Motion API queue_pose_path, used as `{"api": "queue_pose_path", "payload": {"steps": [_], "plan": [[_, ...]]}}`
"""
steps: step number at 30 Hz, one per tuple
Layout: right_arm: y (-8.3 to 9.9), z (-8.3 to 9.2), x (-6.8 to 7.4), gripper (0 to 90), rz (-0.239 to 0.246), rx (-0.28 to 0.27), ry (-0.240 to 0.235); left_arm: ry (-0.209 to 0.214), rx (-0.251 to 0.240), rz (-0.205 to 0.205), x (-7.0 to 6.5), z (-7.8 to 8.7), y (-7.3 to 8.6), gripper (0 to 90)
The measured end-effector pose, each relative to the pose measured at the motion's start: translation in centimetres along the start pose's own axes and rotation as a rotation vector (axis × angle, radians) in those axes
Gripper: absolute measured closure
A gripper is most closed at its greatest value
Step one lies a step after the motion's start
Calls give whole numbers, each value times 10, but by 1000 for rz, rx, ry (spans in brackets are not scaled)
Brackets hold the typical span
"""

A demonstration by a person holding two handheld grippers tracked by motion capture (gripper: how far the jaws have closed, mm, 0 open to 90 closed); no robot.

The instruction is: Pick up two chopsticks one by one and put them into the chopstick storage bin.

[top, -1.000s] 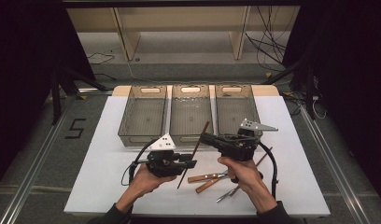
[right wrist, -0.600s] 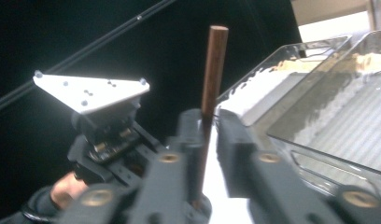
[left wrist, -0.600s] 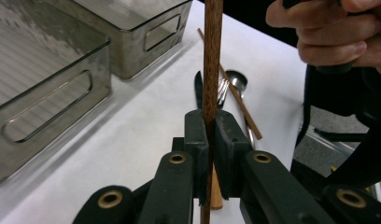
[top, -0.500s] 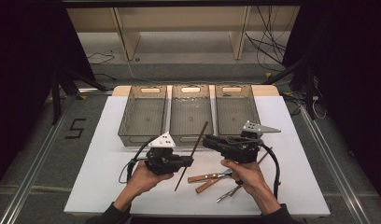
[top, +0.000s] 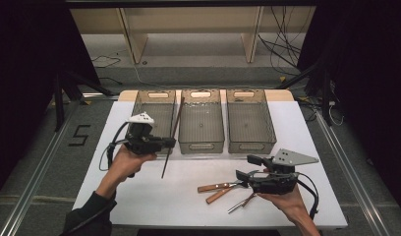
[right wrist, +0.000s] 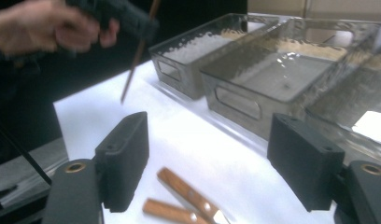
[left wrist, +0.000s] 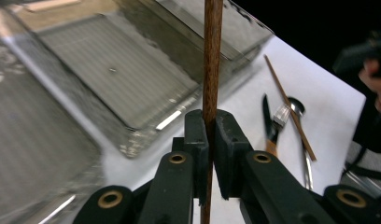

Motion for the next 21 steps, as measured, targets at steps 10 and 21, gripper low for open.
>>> {"api": "queue_pose_path", "payload": {"steps": [10, 21], "plan": [[28, 11, -1, 228, -14, 27, 33, -95, 17, 49, 41, 18, -41, 844], [40, 16, 1, 221, -18, 54, 55, -195, 55, 90, 83, 10, -78, 844]]}}
Point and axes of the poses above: each handheld gripper's, and its own axes: z roughly backward along the jaws, y roughly out of its underside, x roughly to its left, the point moved 1 cm from there along -z, roughly forward along the jaws, and after that the axes turned 2 degrees about -y, right-handed, at the moved point
